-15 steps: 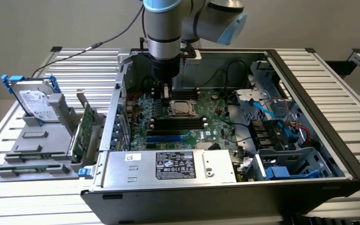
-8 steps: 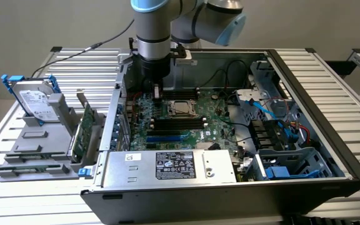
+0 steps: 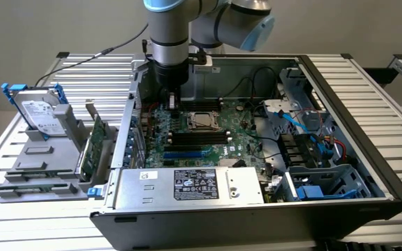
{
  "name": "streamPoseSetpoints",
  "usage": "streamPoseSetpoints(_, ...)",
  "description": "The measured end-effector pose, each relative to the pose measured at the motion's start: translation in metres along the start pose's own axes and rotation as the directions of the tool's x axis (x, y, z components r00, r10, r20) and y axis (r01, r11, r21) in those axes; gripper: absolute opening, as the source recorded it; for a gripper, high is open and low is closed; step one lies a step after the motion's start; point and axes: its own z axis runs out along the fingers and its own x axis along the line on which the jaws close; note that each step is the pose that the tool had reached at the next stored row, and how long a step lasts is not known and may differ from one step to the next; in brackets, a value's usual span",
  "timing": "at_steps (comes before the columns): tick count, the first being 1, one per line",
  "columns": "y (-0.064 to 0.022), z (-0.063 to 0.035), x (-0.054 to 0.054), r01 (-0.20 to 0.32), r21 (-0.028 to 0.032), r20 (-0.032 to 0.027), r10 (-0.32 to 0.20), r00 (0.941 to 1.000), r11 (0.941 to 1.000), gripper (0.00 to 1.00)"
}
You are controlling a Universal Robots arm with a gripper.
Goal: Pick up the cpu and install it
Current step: 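Close the cpu cover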
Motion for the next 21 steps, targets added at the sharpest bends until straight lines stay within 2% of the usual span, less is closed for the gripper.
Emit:
streamPoseSetpoints(6,0.0001,-0.0099,0.000,-0.062,-0.0049,0.0005,0.062,0.9981,0.9981,0.11)
streamPoseSetpoints(12,0.0003,-0.0185,0.000,-0.126,-0.0115,0.0005,0.126,0.9921,0.9920,0.11)
streamPoseSetpoints(16,0.0003,-0.0223,0.000,-0.181,-0.0126,0.0012,0.181,0.9835,0.9834,0.11)
streamPoseSetpoints(21,0.0003,-0.0233,0.000,-0.258,-0.0142,0.0015,0.258,0.9660,0.9659,0.11)
